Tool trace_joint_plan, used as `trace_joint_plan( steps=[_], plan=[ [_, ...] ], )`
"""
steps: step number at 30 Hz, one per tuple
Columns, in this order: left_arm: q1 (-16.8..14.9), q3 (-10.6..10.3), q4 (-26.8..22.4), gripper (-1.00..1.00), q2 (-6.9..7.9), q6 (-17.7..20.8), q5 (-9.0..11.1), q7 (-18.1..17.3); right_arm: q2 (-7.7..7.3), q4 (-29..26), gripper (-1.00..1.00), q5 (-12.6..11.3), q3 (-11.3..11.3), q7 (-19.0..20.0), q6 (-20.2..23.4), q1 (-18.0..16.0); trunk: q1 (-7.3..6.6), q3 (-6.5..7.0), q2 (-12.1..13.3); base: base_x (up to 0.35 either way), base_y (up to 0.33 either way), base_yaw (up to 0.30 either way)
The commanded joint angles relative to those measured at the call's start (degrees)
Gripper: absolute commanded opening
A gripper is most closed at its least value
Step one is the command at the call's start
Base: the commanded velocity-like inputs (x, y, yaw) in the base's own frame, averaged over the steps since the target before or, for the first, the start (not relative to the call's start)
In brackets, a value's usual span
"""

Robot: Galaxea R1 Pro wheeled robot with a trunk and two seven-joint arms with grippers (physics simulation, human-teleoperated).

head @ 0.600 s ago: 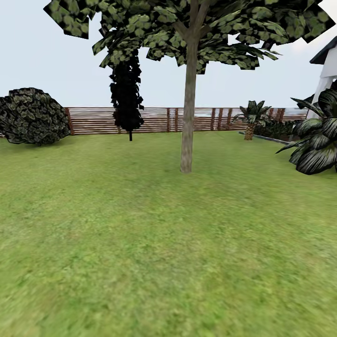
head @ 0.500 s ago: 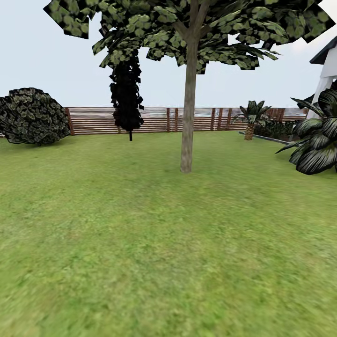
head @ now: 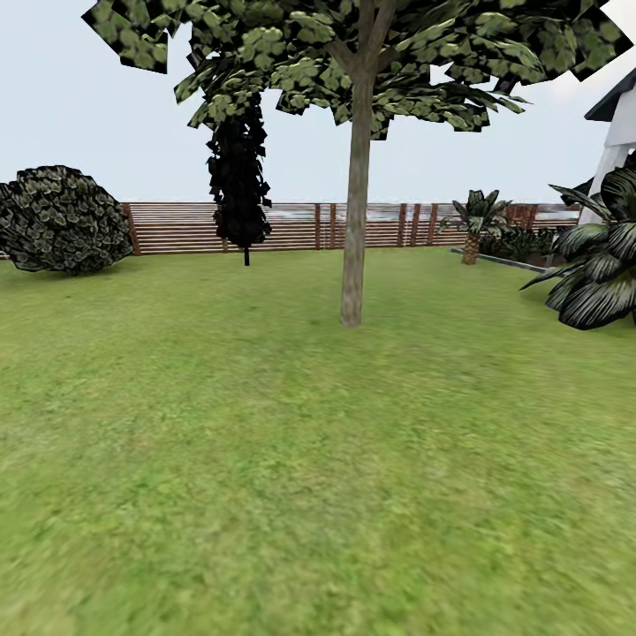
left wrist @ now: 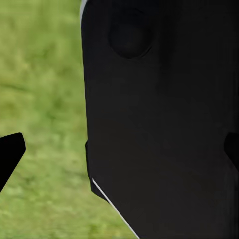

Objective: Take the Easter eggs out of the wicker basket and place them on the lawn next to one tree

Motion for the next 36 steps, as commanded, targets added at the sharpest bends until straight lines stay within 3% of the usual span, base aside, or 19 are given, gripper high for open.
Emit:
trace_joint_plan(
  steps=[1, 7, 8, 12, 20, 36],
  plan=[
    [0.0, -0.1, -0.4, 1.00, -0.33, -0.1, -0.1, 0.0, 0.01, 0.2, 1.00, 0.1, -0.1, 0.1, 0.0, -0.1, 0.00, -0.05, 0.0, 0.080, 0.000, 0.000],
    [0.0, -0.2, -2.4, 1.00, -0.70, 0.3, -0.4, -1.1, -0.03, 0.2, 1.00, 0.2, -0.1, 0.2, 0.4, -0.1, 0.00, -0.05, 0.0, 0.265, 0.025, 0.000],
    [0.0, -0.2, -3.2, 1.00, -0.70, 0.4, -0.4, -4.1, 0.00, 0.2, 1.00, 0.2, 0.0, 0.2, 0.2, -0.1, 0.00, -0.05, 0.0, 0.329, 0.006, 0.000],
    [0.0, 0.0, -3.1, 1.00, -0.64, 0.4, -0.2, -6.5, 0.22, 0.4, 1.00, 0.3, 0.1, 0.2, 0.1, -0.1, 0.00, -0.05, 0.0, 0.332, 0.002, 0.000],
    [0.0, -0.2, -3.1, 1.00, -0.60, 0.3, -0.4, -7.0, 0.68, 1.3, 1.00, 0.4, 0.6, 0.0, 0.0, -0.1, 0.00, -0.05, 0.0, 0.334, 0.000, 0.047],
    [0.0, -0.2, -3.0, 1.00, -0.41, 0.3, -0.4, -7.1, 0.88, 1.4, 1.00, 0.5, 0.9, -0.3, 0.1, -0.1, 0.00, -0.05, 0.0, 0.318, 0.000, 0.266]
  ],
)
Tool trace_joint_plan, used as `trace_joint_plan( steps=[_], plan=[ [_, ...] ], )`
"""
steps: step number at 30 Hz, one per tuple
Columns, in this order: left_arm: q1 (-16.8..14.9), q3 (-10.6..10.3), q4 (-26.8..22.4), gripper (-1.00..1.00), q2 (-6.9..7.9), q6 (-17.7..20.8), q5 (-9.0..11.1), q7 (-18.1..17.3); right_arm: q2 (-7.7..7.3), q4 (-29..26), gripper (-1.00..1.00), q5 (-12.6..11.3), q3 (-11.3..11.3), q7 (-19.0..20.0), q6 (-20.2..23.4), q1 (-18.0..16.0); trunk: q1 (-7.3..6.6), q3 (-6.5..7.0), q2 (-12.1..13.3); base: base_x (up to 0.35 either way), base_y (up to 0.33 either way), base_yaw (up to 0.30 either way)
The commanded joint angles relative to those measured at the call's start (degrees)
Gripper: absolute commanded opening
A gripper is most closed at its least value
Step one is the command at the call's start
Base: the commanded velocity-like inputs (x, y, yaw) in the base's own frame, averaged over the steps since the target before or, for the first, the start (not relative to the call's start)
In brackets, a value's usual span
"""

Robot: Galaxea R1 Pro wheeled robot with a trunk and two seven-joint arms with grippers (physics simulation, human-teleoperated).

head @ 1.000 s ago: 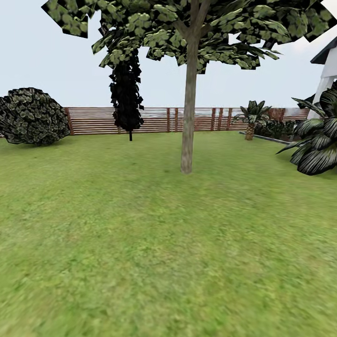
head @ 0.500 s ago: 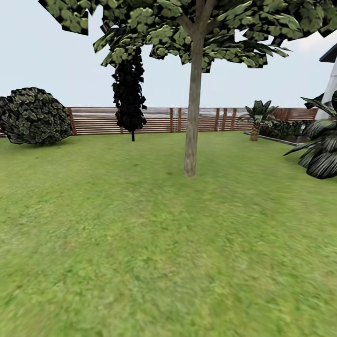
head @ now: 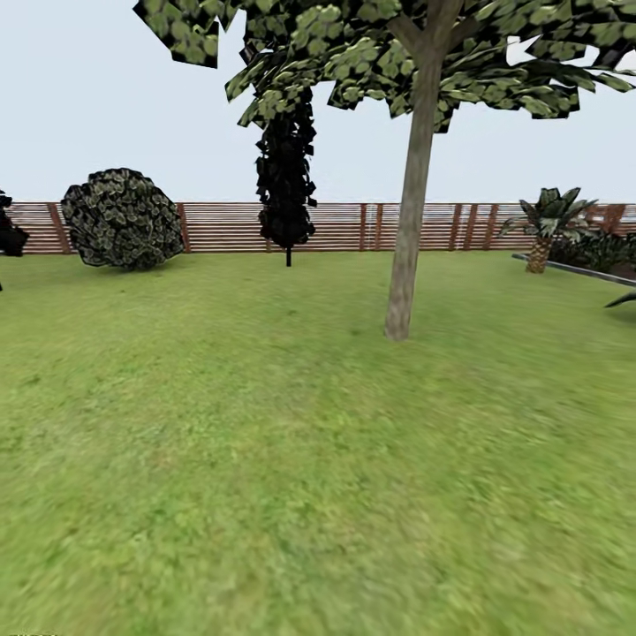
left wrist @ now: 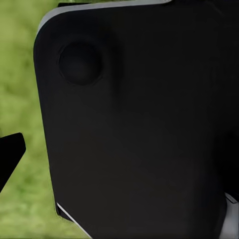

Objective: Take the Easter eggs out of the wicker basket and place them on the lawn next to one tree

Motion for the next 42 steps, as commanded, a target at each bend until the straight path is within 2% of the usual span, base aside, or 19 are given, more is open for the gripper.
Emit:
trace_joint_plan(
  steps=[1, 5, 8, 12, 15, 21, 42],
  plan=[
    [0.0, 0.0, -0.1, 1.00, -0.01, 0.0, 0.0, -0.2, 0.00, 0.1, 1.00, 0.1, 0.2, 0.0, 0.0, -0.1, 0.03, -0.04, 0.0, 0.327, 0.000, 0.295],
    [0.0, 0.0, -0.2, 1.00, 0.11, 0.0, 0.0, -0.2, -0.01, 0.1, 1.00, 0.1, 2.0, 0.0, 0.0, -0.1, 0.03, -0.04, 0.0, 0.332, 0.000, 0.295],
    [0.0, 0.0, -0.2, 1.00, -0.01, 0.0, 0.1, -0.2, -0.07, 0.1, 1.00, 0.1, 2.3, 0.0, 0.0, -0.1, 0.03, -0.04, 0.0, 0.334, 0.000, 0.295],
    [0.0, 0.0, -0.2, 1.00, -0.06, 0.0, 0.1, -0.3, -0.08, 0.1, 1.00, 0.1, 7.1, -0.1, 0.0, -0.1, 0.03, -0.04, 0.0, 0.334, 0.000, 0.296],
    [0.0, 0.0, -0.2, 1.00, -0.12, 0.0, 0.1, -0.2, -0.11, 0.2, 1.00, -0.1, 8.7, -0.1, -0.1, -0.1, 0.03, -0.04, 0.0, 0.334, 0.000, 0.294],
    [0.0, 0.0, -0.1, 1.00, -0.28, 0.0, 0.0, -0.3, -0.08, 0.2, 1.00, -0.1, 9.3, -0.1, 0.0, -0.1, 0.03, -0.04, 0.0, 0.334, 0.000, 0.286],
    [0.0, -0.1, -0.1, 1.00, -0.42, 0.0, -0.1, -0.3, -0.15, 0.2, 1.00, -0.1, 9.3, -0.1, 0.1, -0.1, 0.03, -0.04, 0.0, 0.334, 0.000, 0.295]
  ],
)
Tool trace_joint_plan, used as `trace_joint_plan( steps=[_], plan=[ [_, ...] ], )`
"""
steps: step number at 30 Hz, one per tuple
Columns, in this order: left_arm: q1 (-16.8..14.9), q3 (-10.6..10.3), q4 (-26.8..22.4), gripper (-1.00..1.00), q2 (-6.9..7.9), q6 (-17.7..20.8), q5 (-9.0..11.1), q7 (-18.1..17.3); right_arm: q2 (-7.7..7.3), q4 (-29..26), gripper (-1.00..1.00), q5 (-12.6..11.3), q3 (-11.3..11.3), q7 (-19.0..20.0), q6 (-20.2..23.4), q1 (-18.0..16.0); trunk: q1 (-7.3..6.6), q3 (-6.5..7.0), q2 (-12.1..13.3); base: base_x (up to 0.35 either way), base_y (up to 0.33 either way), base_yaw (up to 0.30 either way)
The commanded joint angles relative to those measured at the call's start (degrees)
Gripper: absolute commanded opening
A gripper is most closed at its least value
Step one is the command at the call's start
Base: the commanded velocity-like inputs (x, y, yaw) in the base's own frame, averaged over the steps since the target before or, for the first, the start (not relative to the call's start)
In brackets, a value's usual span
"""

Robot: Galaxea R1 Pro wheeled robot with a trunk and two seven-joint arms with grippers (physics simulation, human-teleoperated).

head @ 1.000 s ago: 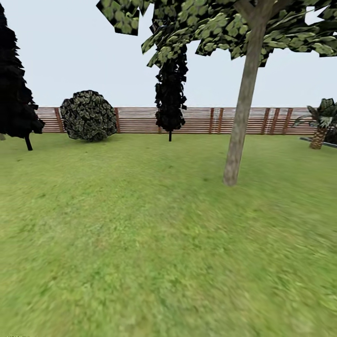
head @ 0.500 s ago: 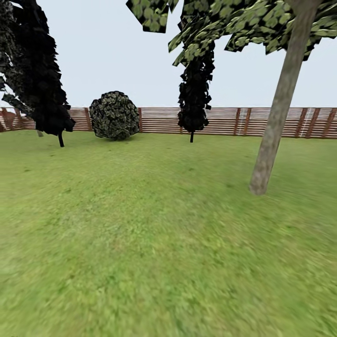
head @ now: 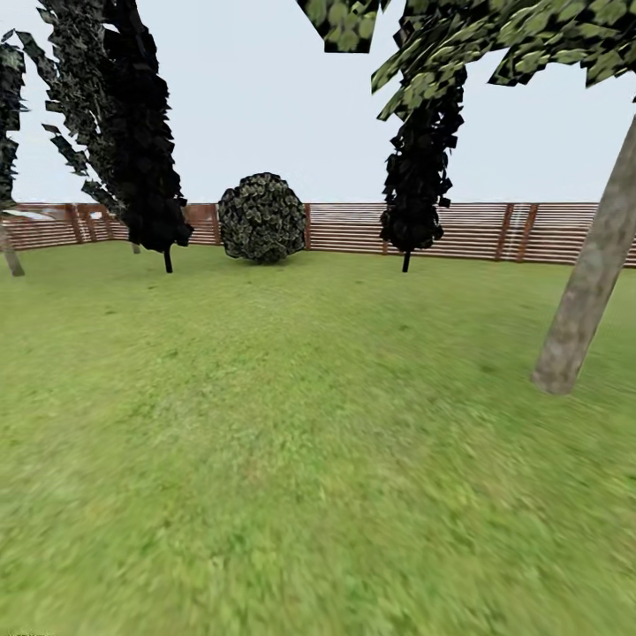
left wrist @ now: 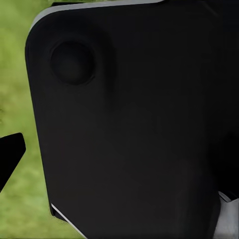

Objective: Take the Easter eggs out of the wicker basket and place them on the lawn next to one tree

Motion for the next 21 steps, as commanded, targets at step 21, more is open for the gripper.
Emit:
trace_joint_plan(
  steps=[21],
  plan=[
    [0.0, 0.0, -0.1, 1.00, -0.07, 0.0, 0.0, -0.2, 0.09, 0.2, 1.00, 0.1, 0.4, 0.0, 0.1, -0.1, 0.03, -0.04, 0.0, 0.334, 0.000, 0.296]
  ],
)
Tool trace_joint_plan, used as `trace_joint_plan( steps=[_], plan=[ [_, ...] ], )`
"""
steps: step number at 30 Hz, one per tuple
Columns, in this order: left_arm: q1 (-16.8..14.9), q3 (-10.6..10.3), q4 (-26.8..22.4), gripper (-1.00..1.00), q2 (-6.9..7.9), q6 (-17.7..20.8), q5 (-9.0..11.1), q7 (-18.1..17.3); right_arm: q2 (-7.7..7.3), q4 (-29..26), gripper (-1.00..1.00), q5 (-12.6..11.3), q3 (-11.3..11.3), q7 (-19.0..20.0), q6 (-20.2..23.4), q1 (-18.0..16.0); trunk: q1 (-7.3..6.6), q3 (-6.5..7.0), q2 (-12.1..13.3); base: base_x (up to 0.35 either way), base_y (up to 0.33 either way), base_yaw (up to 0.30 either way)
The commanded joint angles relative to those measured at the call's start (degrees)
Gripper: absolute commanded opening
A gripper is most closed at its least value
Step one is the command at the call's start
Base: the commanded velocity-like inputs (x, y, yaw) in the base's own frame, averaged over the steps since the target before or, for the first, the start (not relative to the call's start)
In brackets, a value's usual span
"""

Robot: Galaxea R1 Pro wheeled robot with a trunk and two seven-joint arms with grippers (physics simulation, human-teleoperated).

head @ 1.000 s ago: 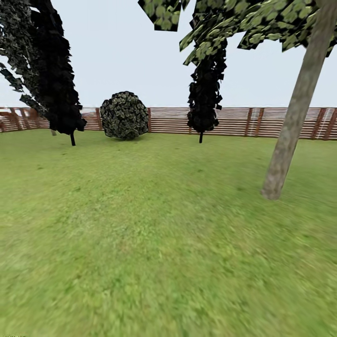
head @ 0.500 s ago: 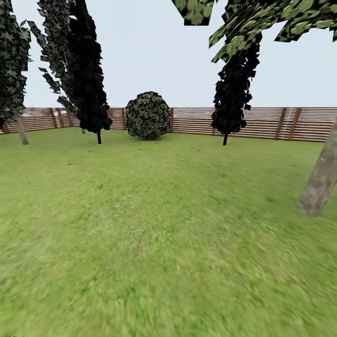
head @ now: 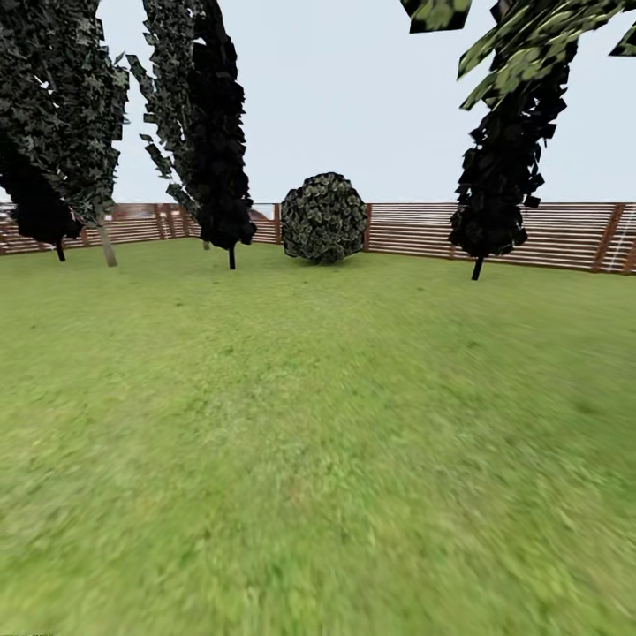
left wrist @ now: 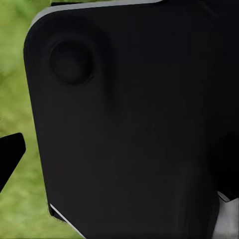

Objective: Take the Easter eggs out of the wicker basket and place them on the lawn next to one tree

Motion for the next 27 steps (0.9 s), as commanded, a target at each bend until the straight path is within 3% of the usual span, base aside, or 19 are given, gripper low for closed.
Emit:
trace_joint_plan(
  steps=[1, 27],
  plan=[
    [0.0, 0.0, -0.1, 1.00, 0.01, 0.0, 0.0, -0.2, 0.00, 0.1, 1.00, 0.1, 0.3, 0.0, 0.0, -0.1, 0.04, -0.04, 0.0, 0.334, 0.000, 0.297],
    [0.0, 0.0, -0.1, 1.00, -0.07, 0.0, 0.0, -0.2, 0.01, 0.1, 1.00, 0.2, 0.3, 0.0, 0.0, -0.1, 0.04, -0.04, 0.0, 0.332, 0.000, 0.296]
  ],
)
